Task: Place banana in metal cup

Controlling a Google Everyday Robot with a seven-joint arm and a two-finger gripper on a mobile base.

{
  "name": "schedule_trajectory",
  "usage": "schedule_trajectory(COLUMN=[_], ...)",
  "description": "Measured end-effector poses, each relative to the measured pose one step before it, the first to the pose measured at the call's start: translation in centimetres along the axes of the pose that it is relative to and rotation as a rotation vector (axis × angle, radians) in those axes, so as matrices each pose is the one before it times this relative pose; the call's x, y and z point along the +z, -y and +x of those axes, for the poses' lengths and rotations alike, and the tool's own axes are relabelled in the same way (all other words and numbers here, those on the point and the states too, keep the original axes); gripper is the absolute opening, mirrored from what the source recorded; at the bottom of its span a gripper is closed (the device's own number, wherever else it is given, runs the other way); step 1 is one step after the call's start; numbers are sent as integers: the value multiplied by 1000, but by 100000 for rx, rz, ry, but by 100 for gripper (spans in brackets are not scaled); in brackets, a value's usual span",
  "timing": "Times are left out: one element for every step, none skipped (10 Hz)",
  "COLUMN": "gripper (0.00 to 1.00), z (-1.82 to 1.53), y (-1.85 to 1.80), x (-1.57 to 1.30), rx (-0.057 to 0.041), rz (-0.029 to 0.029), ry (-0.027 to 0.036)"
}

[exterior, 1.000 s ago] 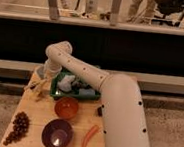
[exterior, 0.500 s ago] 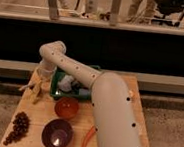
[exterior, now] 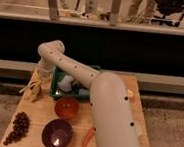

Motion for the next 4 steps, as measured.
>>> schedule_trajectory(gripper=[78, 78, 78, 78], z=[-237, -352, -253, -564], y=[-24, 9, -90, 53], x=[-320, -436, -568, -597], rx=[-490, -605, -738, -1034], rz=[47, 477, -33, -115], ry=[415, 49, -1296, -1192])
